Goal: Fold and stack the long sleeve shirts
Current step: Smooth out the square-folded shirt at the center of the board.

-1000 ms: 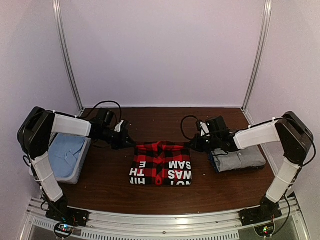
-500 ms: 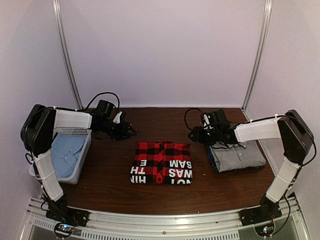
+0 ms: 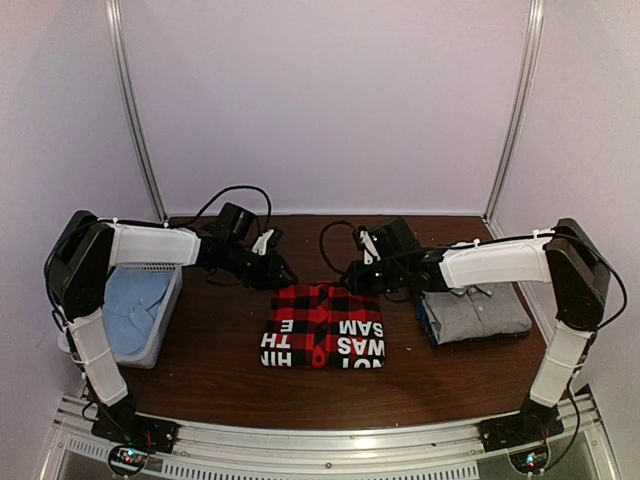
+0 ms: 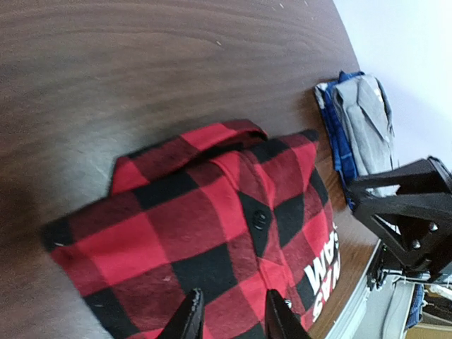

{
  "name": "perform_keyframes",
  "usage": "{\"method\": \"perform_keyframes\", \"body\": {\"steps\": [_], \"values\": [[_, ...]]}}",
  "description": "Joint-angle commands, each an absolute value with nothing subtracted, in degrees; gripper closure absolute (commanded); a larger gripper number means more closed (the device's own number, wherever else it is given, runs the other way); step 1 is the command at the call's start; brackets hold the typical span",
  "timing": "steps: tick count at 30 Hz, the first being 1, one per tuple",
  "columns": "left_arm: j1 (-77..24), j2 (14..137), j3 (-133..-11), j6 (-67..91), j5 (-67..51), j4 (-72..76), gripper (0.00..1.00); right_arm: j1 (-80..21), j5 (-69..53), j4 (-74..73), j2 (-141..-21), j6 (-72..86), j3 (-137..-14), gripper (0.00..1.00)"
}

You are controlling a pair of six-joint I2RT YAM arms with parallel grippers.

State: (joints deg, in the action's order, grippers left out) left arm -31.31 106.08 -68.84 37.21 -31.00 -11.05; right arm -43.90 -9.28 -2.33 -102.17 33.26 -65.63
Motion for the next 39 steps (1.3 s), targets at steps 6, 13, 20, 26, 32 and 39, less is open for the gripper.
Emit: {"method": "perform_keyframes", "body": {"steps": [6,13,20,26,32,39], "values": [[-35.5,112.8,-73.1,38.5,-31.3,-8.3,0.74,-44.1,-8.0,-4.7,-110.3,32.2,-70.6,0.82],[-34.9,124.7,-83.9,35.9,-26.5,-12.5,0.74,-41.2,-7.5,-5.9,-116.9,31.8,-74.9,0.78],[-33.5,128.4,-85.2,36.6,-24.6,-12.9,0.74,-38.5,-8.1,-6.3,-118.6,31.9,-75.1,0.67],[-32.5,128.1,-84.6,36.2,-24.1,-13.3,0.74,-35.9,-8.9,-6.7,-118.9,32.0,-74.3,0.66],[-31.2,126.1,-86.5,34.0,-22.4,-15.9,0.74,-34.9,-9.3,-6.7,-118.5,32.1,-73.3,0.66],[-29.9,124.2,-88.6,32.0,-20.5,-18.7,0.74,-34.8,-7.6,-9.2,-116.2,30.8,-74.6,0.65]]}}
